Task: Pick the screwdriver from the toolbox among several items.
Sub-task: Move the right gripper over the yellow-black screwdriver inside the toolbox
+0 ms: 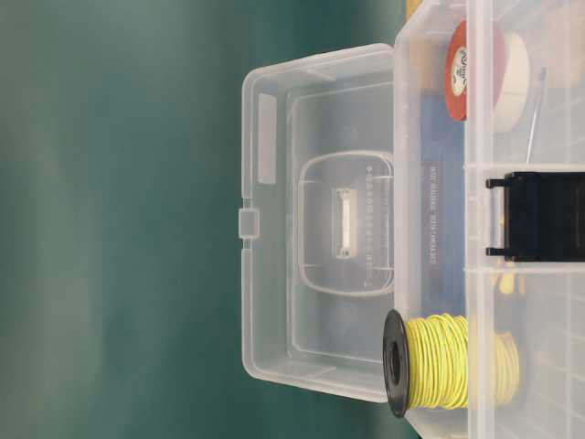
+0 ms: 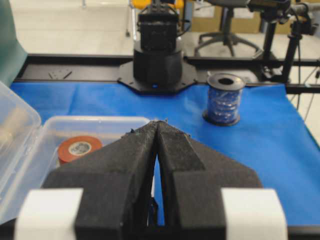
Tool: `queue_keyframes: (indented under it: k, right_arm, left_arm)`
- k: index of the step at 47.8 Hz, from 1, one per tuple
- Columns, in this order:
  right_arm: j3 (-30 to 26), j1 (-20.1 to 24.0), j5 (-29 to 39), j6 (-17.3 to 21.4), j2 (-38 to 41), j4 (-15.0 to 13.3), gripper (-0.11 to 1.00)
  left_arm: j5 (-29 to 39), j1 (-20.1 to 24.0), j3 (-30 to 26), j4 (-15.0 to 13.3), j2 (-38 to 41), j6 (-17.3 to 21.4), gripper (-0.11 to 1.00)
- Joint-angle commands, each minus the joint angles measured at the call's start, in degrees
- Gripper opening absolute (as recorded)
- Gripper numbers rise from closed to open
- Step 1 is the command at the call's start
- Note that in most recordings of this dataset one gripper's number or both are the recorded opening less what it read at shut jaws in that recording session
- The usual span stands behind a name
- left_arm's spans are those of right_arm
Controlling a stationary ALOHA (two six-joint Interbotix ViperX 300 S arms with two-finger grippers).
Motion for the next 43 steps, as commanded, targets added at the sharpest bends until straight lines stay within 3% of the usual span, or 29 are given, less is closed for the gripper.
queue_keyframes:
  k: [1, 8, 13, 26, 33, 38, 43]
  right_arm:
    - [-2.37, 0.00, -0.09, 0.35, 0.88, 0.26, 0.00]
    - [-8.44, -0.09, 6.15, 1.93, 5.63, 0.97, 0.00]
    - [-16.08, -0.88, 13.89, 3.87, 12.13, 1.05, 0.00]
    - [-36.56, -5.63, 33.57, 11.78, 32.17, 1.05, 0.00]
    - [-44.74, -8.79, 41.84, 16.88, 41.48, 0.70, 0.01]
    - [-50.19, -10.63, 47.99, 20.13, 47.72, -0.26, 0.17]
    - [-53.70, -11.87, 51.86, 23.03, 53.17, -0.97, 0.45]
  left_arm:
    - [-0.26, -0.79, -0.88, -1.49, -0.09, 0.26, 0.00]
    - [-0.26, -0.79, -0.88, -1.49, 0.09, 0.18, 0.00]
    - [-0.26, -0.79, -0.88, -1.58, 0.26, 0.18, 0.00]
    - [-0.62, -0.79, -0.79, -1.76, 0.70, -0.09, 0.00]
    - [-0.79, -0.79, -0.79, -1.85, 0.70, -0.18, 0.00]
    - [-0.79, -0.79, -0.79, -1.85, 0.62, -0.18, 0.00]
    - [-0.79, -0.79, -0.79, -1.85, 0.62, -0.18, 0.00]
